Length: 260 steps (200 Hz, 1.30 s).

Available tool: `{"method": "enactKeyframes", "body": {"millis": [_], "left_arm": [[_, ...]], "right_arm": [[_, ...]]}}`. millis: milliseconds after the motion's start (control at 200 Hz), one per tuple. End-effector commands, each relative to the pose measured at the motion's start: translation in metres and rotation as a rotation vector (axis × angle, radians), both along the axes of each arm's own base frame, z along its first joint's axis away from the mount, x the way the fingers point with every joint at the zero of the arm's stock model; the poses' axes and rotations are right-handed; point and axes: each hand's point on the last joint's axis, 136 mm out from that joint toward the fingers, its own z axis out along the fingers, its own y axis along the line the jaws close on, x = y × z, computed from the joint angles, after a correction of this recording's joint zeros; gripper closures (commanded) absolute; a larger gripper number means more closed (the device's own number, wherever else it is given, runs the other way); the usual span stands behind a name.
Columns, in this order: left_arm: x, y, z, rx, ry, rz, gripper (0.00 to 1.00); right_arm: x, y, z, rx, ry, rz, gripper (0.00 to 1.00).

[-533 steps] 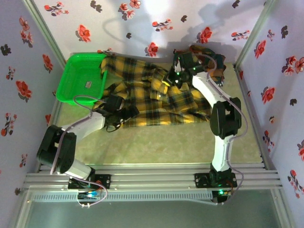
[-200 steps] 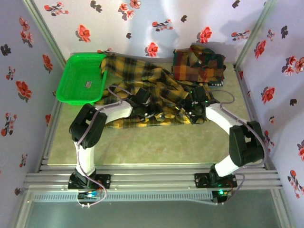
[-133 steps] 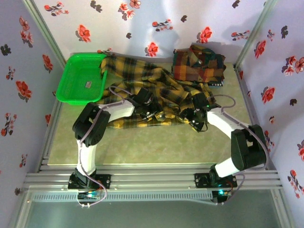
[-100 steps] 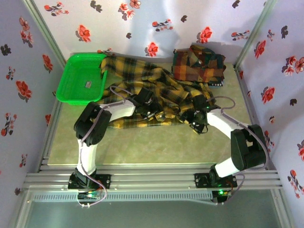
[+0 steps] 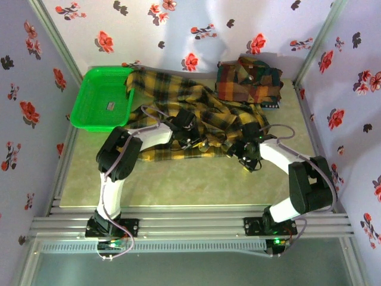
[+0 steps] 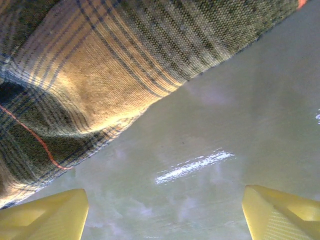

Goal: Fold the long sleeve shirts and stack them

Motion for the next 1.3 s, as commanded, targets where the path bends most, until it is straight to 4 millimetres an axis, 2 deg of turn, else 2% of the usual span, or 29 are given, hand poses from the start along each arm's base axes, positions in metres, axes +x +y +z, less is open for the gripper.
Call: {"method": "enactKeyframes", "body": {"millis": [0, 100, 235, 380, 490, 575, 805, 925, 1090, 1295], "left_arm": [[-0.007, 0.021, 0.017, 0.1, -0.027, -0.062, 0.98], [-0.015, 0.05, 0.038, 0.203, -0.062, -0.123, 1.0], [-0.026, 0.09, 0.064, 0.337, -0.11, -0.196, 1.0], [-0.038, 0.129, 0.09, 0.429, -0.139, -0.234, 1.0], [-0.044, 0.158, 0.101, 0.479, -0.154, -0.228, 1.0], [-0.054, 0.181, 0.102, 0.509, -0.124, -0.221, 1.0], [-0.066, 0.207, 0.114, 0.537, -0.133, -0.235, 1.0], [-0.071, 0.225, 0.111, 0.555, -0.116, -0.207, 1.0], [-0.073, 0.238, 0.113, 0.556, -0.114, -0.189, 1.0], [-0.073, 0.254, 0.113, 0.574, -0.106, -0.193, 1.0]], "right_arm": [[0.001, -0.012, 0.003, -0.039, -0.021, -0.004, 0.18], [0.003, -0.015, 0.009, -0.043, -0.038, -0.006, 0.18], [0.01, -0.019, 0.018, -0.053, -0.078, -0.001, 0.12], [0.019, -0.024, 0.021, -0.071, -0.086, 0.001, 0.12], [0.026, -0.028, 0.021, -0.08, -0.081, -0.006, 0.12], [0.032, -0.03, 0.021, -0.092, -0.086, -0.01, 0.12], [0.045, -0.033, 0.03, -0.099, -0.111, -0.014, 0.12], [0.052, -0.031, 0.037, -0.09, -0.134, -0.01, 0.12], [0.058, -0.03, 0.044, -0.09, -0.147, -0.008, 0.12], [0.058, -0.033, 0.042, -0.113, -0.129, -0.002, 0.12]]}}
